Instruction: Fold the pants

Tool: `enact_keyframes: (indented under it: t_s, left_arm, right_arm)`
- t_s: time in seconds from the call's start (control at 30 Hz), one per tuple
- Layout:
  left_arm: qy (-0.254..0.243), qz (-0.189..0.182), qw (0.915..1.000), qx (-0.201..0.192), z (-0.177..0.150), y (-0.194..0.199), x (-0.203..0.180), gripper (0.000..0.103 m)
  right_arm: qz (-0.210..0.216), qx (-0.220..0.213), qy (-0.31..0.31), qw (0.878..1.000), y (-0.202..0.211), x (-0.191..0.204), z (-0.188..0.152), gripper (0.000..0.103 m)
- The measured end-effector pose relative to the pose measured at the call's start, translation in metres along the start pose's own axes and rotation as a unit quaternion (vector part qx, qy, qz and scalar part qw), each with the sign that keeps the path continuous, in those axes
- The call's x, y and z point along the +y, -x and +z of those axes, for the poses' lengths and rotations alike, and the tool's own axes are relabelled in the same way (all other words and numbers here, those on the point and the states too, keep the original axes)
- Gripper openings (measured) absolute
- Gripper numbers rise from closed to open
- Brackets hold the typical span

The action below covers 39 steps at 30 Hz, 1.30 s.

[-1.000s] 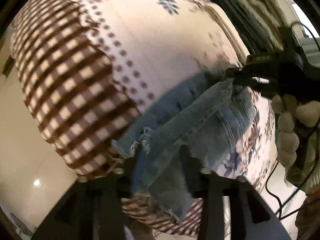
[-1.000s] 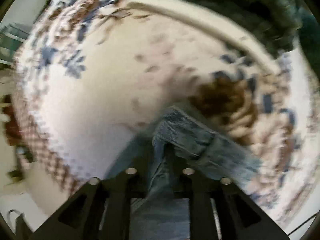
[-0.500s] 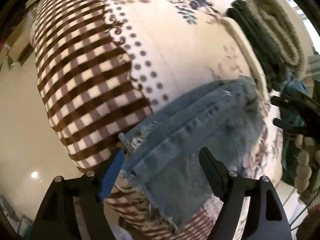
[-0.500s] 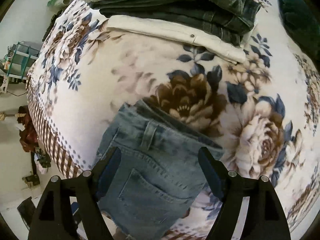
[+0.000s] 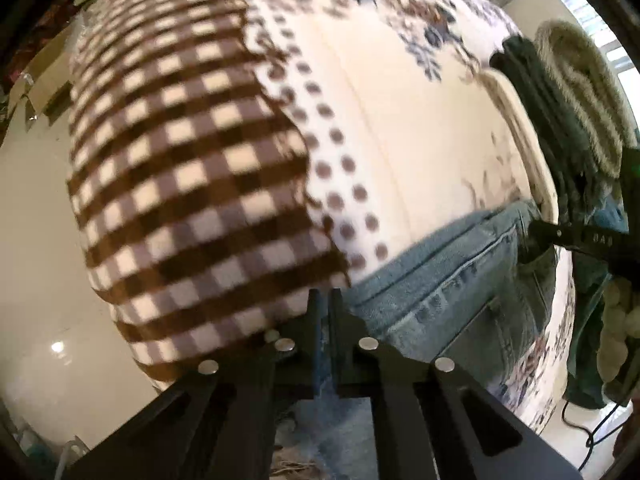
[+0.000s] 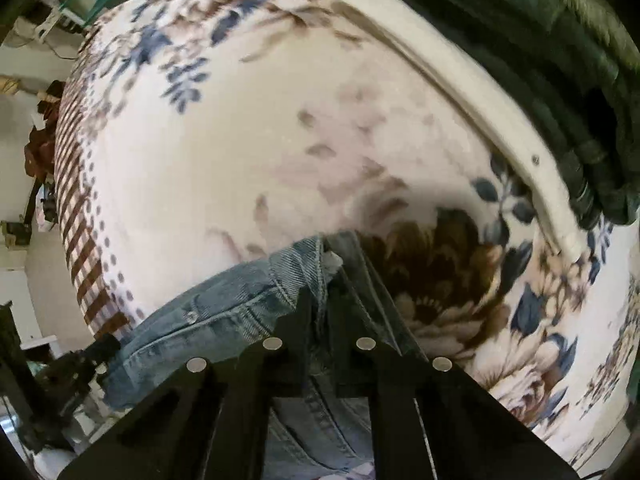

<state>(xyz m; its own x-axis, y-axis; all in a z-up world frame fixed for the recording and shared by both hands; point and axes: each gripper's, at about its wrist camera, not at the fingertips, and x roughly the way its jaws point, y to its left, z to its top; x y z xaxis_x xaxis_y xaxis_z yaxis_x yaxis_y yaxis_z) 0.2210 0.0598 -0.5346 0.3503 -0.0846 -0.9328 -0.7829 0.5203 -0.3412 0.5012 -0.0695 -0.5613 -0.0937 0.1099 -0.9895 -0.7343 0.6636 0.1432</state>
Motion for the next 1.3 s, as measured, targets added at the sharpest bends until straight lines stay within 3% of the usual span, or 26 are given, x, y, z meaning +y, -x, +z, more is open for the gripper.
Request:
enact_keyframes:
  t_s: [0.2,0.3,0.37,0.4,0.47,0.5,0.53,0.6,0.73,0.8,0.93,1.0,1.17,1.3]
  left_arm:
    - [0.023,0.013,0.9990,-0.036,0.017,0.019,0.025,0.001]
    - [0.037,-0.001,0.9989,-0.028,0.019,0.023,0.029,0.003]
    - [0.060,-0.033,0.9974,-0.022,0.013,0.030,0.029,0.003]
    - [0.070,-0.052,0.9960,-0.020,0.007,0.033,0.028,0.007]
    - [0.096,-0.096,0.9907,-0.010,-0.010,0.042,0.026,0.048]
    - [0.108,-0.110,0.9881,-0.004,-0.018,0.044,0.025,0.092]
    - [0.124,-0.126,0.9842,0.000,-0.031,0.047,0.023,0.102]
    - [0.159,-0.144,0.9767,0.011,-0.056,0.050,0.021,0.102]
    - [0.270,-0.175,0.9454,0.052,-0.127,0.039,0.016,0.102]
    - [0.330,-0.184,0.9231,0.074,-0.158,0.027,0.014,0.102]
    - [0.470,-0.220,0.8453,0.127,-0.217,-0.009,0.007,0.102]
    - [0.502,-0.232,0.8230,0.131,-0.231,-0.021,0.002,0.102]
    - [0.526,-0.238,0.8087,0.113,-0.232,-0.046,-0.001,0.102]
    - [0.552,-0.230,0.7972,0.082,-0.227,-0.059,0.008,0.102]
  right_arm:
    - [-0.003,-0.021,-0.010,1.000,0.011,0.001,0.006,0.006]
    - [-0.020,-0.003,-0.001,1.000,-0.002,0.006,0.008,0.006]
    - [-0.010,0.008,-0.016,1.000,-0.003,0.001,0.004,0.009]
    - [0.000,0.006,-0.023,1.000,0.000,-0.003,0.001,0.016]
    - [0.013,0.002,-0.039,0.999,0.012,-0.012,-0.013,0.047]
    - [0.023,-0.004,-0.050,0.998,0.021,-0.020,-0.028,0.071]
    - [0.027,-0.009,-0.057,0.998,0.028,-0.025,-0.040,0.080]
    - [0.032,-0.016,-0.078,0.996,0.041,-0.039,-0.071,0.080]
    - [0.046,-0.006,-0.128,0.991,0.045,-0.064,-0.132,0.083]
    - [0.034,0.000,-0.141,0.989,0.040,-0.075,-0.165,0.083]
    - [0.050,0.021,-0.175,0.983,0.022,-0.094,-0.203,0.083]
    - [0.049,0.027,-0.178,0.982,0.014,-0.099,-0.214,0.083]
    - [0.064,0.024,-0.182,0.981,0.003,-0.108,-0.221,0.083]
    - [0.103,0.012,-0.195,0.975,-0.006,-0.118,-0.205,0.083]
